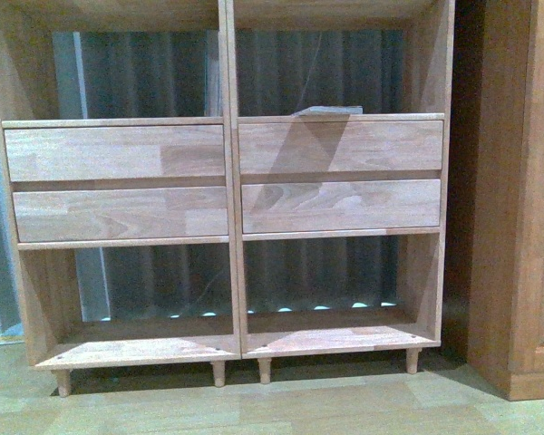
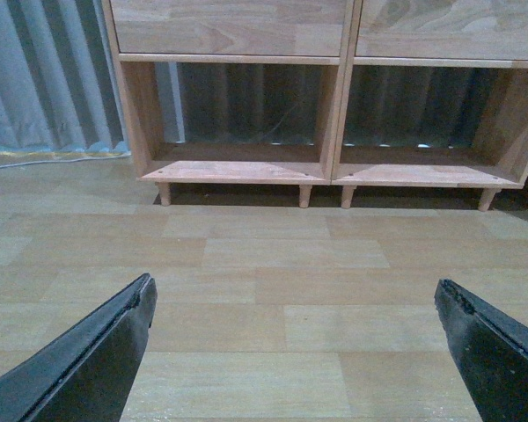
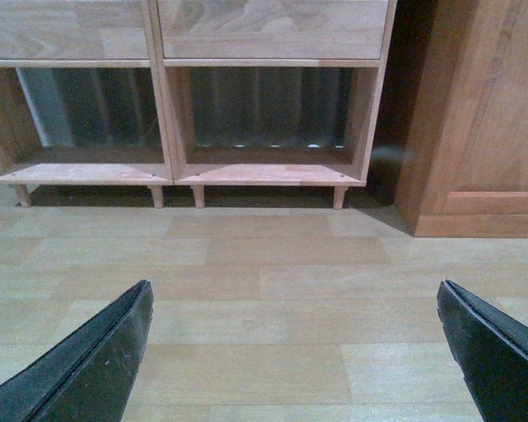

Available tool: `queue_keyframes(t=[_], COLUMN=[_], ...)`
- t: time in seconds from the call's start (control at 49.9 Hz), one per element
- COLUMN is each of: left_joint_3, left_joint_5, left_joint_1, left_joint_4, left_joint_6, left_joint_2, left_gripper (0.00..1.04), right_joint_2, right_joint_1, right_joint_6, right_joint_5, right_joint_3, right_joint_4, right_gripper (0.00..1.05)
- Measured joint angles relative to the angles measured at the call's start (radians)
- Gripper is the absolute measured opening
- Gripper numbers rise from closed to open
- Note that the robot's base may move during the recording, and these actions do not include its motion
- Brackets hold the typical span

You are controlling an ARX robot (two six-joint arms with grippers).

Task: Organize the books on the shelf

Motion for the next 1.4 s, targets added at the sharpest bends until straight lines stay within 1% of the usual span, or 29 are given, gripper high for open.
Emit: queue_keyframes(t=[1.403], left_joint_3=[0.0], left_joint_5=[0.0], left_joint_1=[0.0], left_joint_4=[0.0], left_joint_6=[0.0], left_joint_2=[0.0], left_gripper=[0.98], right_joint_2=[0.0], right_joint_1=[0.0], right_joint_6=[0.0], right_joint_5=[0.0], right_joint_3=[0.0], right_joint_4=[0.0], right_gripper=[0.98])
